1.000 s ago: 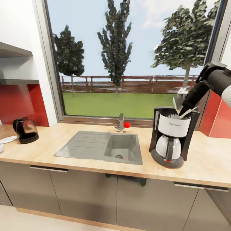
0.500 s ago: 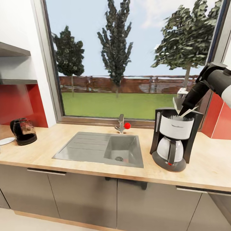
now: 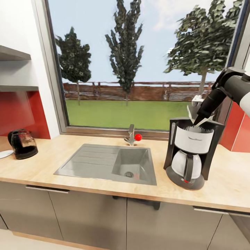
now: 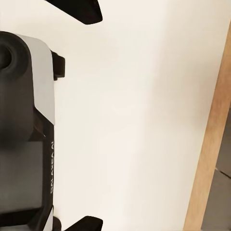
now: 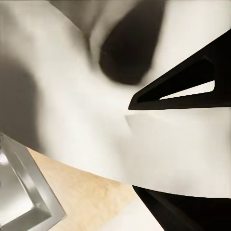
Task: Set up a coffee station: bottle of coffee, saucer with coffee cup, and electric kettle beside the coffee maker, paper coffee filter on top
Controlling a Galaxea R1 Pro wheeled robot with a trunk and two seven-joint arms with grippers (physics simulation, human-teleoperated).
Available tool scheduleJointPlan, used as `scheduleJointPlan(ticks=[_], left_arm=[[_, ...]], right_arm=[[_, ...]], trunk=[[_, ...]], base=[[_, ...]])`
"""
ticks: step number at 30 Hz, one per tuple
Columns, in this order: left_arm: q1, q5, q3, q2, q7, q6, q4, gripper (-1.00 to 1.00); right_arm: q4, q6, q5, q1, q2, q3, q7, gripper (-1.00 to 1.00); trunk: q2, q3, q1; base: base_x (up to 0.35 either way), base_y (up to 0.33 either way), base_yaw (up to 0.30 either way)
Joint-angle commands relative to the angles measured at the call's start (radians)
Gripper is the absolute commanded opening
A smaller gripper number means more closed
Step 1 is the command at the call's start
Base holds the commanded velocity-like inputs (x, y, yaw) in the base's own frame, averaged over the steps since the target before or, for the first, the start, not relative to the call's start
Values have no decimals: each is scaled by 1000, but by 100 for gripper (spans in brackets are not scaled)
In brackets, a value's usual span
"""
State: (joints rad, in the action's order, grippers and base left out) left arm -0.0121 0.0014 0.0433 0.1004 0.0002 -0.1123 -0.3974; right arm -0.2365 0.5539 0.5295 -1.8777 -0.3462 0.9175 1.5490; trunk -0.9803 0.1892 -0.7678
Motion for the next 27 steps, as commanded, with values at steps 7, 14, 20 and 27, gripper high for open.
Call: scheduleJointPlan(ticks=[7,14,20,27], left_arm=[[0,0,4,1,0,-1,-1,100],[0,0,4,1,0,-1,-1,100],[0,0,4,1,0,-1,-1,100],[0,0,4,1,0,-1,-1,100]], right_arm=[[-3,11,11,0,0,-6,6,-100],[-3,11,11,0,-1,-6,6,-100],[-3,12,12,0,-3,-8,5,-100],[-3,12,12,0,-3,-9,5,-100]], trunk=[[-1,1,0],[-1,1,0],[-1,1,0],[-1,1,0]], base=[[47,0,0],[5,0,0],[0,0,0],[0,0,0]])
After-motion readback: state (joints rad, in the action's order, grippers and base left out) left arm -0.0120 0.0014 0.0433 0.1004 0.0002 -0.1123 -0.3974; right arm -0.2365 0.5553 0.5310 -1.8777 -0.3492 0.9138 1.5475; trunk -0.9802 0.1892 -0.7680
